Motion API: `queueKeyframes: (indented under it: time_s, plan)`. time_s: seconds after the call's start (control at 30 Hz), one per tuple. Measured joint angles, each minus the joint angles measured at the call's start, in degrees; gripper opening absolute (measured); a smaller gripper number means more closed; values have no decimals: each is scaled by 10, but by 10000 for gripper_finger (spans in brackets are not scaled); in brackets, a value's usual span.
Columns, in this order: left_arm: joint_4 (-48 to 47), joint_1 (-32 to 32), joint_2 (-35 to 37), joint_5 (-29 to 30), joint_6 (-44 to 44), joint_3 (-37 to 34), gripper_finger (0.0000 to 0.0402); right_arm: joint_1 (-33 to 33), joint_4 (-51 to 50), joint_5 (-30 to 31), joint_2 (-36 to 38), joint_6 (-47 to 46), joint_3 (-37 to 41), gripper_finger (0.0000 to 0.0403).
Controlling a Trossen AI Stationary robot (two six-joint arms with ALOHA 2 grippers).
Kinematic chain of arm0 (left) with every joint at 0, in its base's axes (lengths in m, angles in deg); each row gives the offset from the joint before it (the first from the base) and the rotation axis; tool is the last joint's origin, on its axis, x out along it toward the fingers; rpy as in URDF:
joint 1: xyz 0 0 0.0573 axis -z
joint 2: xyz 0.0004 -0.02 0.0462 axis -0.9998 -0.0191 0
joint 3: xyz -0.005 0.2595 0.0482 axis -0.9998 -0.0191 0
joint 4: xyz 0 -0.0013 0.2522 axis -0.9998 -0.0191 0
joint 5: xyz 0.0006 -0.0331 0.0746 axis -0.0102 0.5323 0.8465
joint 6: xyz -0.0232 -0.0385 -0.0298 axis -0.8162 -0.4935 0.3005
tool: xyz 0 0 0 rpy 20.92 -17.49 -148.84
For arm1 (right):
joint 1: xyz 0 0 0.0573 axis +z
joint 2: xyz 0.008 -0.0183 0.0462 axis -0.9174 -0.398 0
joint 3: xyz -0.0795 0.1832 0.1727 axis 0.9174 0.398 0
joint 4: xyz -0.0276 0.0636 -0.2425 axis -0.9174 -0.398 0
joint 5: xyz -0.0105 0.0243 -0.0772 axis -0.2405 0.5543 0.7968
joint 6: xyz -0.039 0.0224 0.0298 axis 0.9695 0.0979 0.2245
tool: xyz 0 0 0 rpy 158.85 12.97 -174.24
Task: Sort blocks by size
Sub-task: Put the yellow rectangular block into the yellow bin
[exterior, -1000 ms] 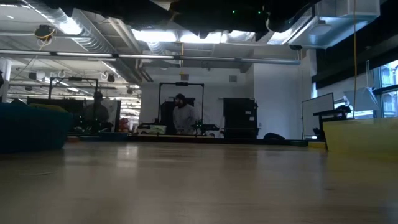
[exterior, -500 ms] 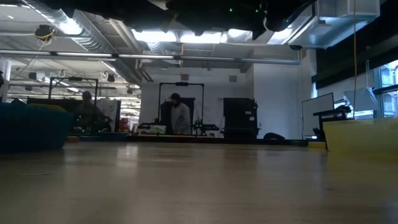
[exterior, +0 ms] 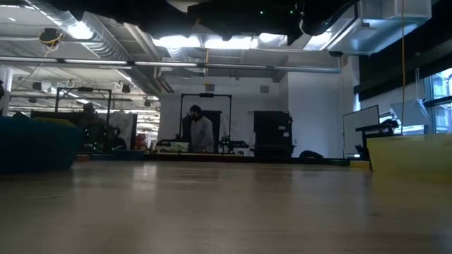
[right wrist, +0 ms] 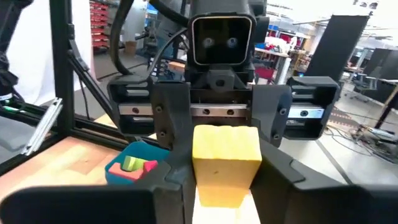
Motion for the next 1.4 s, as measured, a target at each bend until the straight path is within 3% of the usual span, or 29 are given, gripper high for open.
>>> queueKeyframes:
  time_s: [0.17,0.43,0.73,1.0,1.23,1.4]
  plan:
    - [-81,0,8,27,5,0,175,1,-44,70,14,-2,1,120]
    - [-252,0,11,58,-38,-2,169,0,-201,182,91,0,1,119]
    - [-277,0,11,59,-66,-44,169,0,-433,348,178,-26,0,111]
    - [-272,0,11,59,-68,-62,168,0,-687,454,226,-198,0,127]
    - [-280,0,12,59,-66,-62,168,0,-933,478,243,-404,0,110]
    - [-280,0,12,59,-66,-62,168,0,-1054,481,243,-533,16,130]
